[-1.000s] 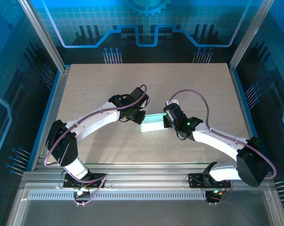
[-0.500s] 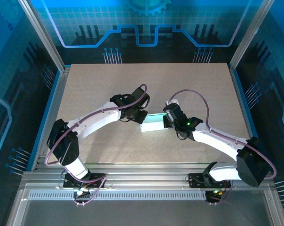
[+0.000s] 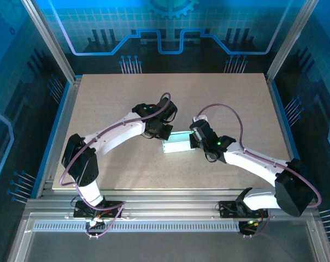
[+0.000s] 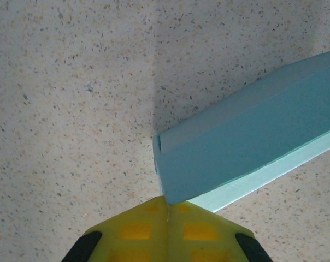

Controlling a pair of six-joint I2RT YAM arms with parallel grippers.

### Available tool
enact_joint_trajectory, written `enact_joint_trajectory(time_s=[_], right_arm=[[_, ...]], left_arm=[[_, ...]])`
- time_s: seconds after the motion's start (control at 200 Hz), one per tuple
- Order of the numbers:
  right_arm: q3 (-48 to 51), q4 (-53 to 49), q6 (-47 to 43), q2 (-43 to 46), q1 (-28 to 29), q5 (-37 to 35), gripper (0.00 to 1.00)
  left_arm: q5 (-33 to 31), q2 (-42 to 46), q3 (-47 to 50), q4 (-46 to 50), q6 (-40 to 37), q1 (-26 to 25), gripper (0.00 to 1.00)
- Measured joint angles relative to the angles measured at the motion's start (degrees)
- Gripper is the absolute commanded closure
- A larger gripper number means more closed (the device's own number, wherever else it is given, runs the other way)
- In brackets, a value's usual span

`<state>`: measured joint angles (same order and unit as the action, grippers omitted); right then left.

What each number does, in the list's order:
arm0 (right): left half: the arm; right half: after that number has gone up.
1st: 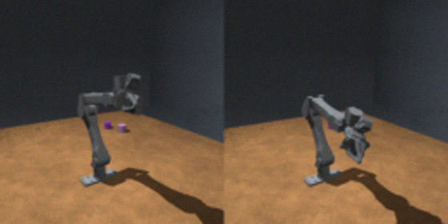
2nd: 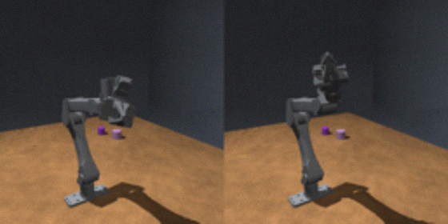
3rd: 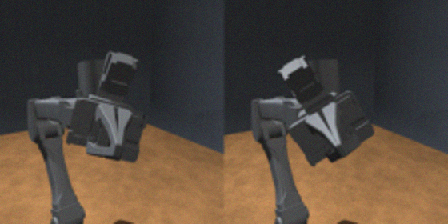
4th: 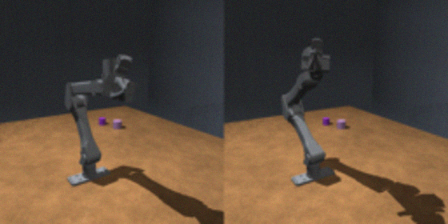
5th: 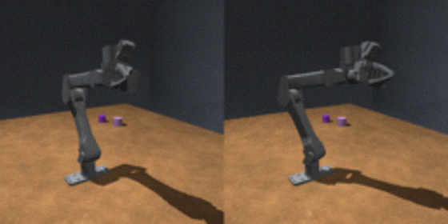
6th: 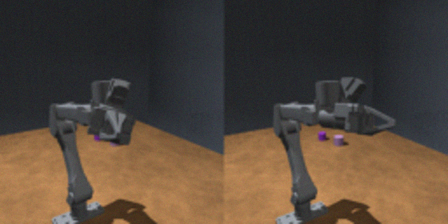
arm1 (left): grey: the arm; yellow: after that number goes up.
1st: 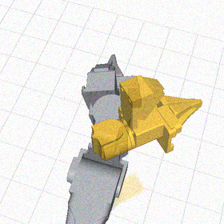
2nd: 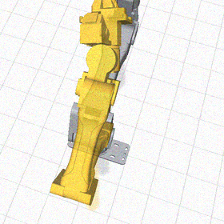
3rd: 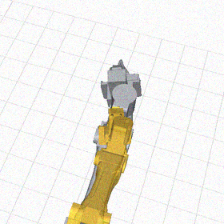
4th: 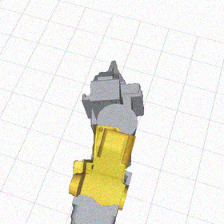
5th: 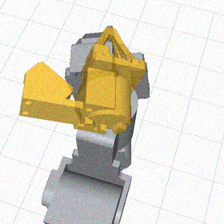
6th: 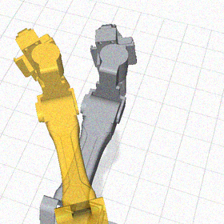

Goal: Fold the paper box

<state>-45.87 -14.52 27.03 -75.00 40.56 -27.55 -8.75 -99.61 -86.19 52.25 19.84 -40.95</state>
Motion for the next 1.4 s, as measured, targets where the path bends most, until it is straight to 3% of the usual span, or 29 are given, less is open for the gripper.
enact_joint_trajectory(time_s=[0.495, 1.101, 1.401], right_arm=[[0.00, -0.20, 0.04, 0.00, 0.00, -0.79, 1.00], [0.04, -0.28, 0.63, 0.00, 0.00, -1.29, 1.00], [0.07, -0.50, 1.07, 0.00, 0.00, -2.08, 1.00]], left_arm=[[4.66, -3.34, -3.89, 0.63, 10.29, 2.64, 1.00], [6.71, -3.74, -3.91, -0.26, 13.81, 3.41, 1.00], [6.69, -2.80, -1.07, -5.18, 16.44, 3.67, 1.00]])
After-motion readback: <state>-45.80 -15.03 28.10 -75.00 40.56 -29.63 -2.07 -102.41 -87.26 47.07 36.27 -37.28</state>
